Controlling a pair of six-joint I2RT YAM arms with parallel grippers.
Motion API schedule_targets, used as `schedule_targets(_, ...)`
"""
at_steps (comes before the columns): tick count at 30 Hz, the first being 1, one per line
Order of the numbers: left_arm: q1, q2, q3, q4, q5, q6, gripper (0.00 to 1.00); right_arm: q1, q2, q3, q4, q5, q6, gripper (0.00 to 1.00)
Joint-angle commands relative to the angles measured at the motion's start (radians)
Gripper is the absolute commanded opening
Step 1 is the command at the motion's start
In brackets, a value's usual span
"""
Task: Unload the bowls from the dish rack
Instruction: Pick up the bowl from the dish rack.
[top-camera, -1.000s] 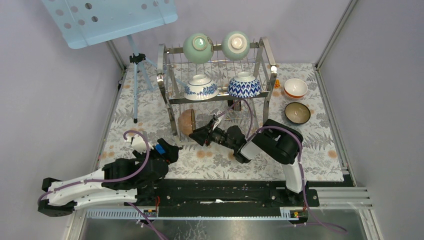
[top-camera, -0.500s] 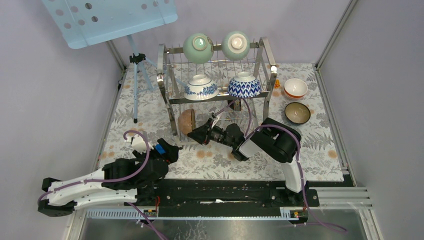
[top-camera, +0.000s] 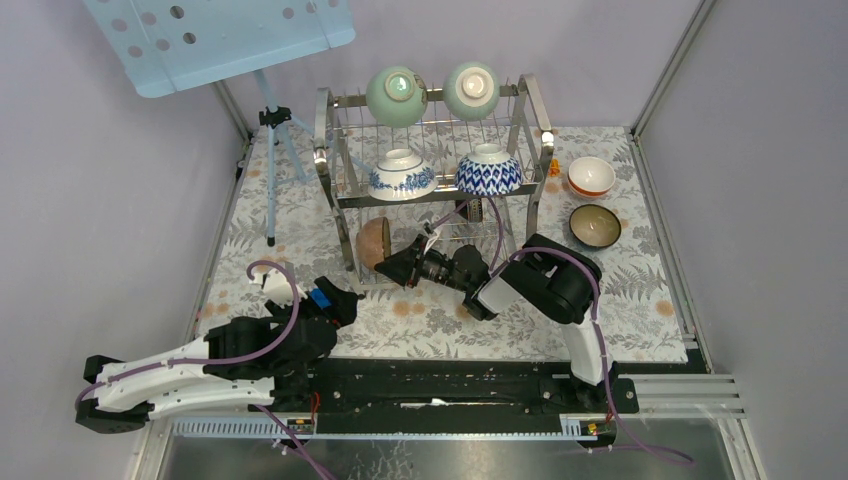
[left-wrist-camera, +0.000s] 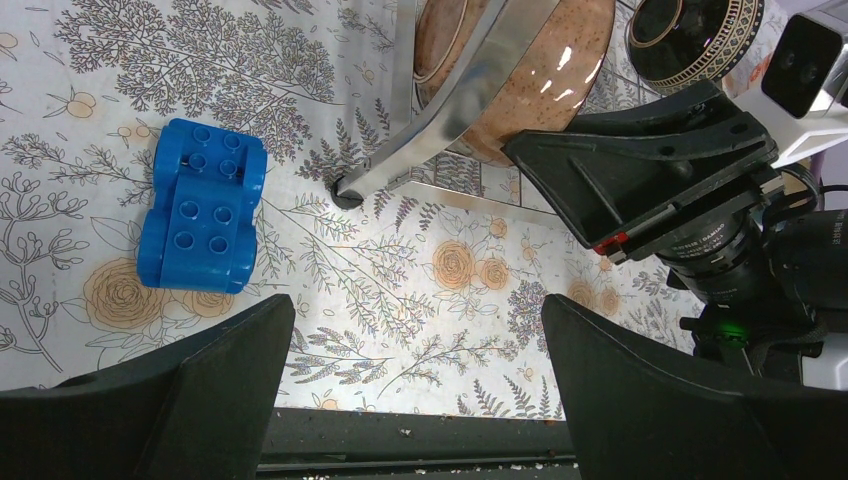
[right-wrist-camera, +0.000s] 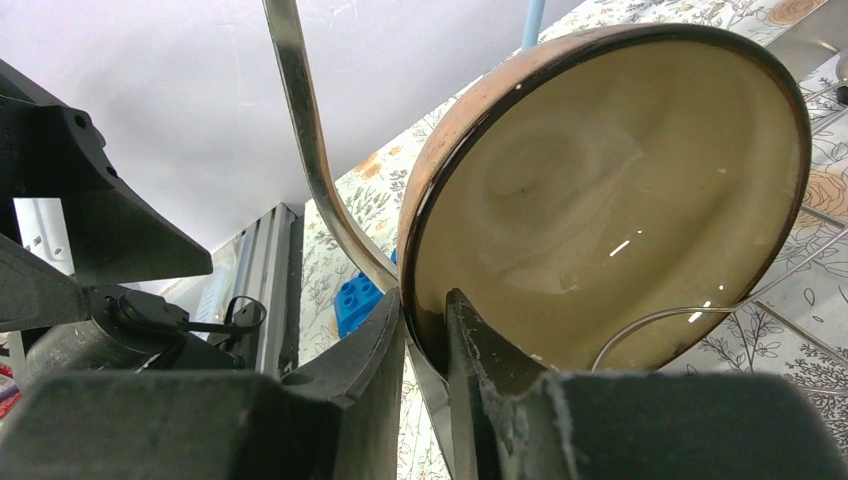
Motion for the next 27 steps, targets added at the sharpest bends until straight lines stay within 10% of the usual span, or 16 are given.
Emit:
schedule_targets(1, -0.002, 0.015, 0.004, 0.005, -0.027, 0.001, 0.99, -0.019, 0.005, 0.035, 0.179, 0.017, 0.049, 0.0)
schedule_targets(27, -0.002, 0.005, 0.003, 0.005, -0.027, -0.001, 0.99, -0.043, -0.008, 0.079, 0.181, 0.022, 0.221, 0.0)
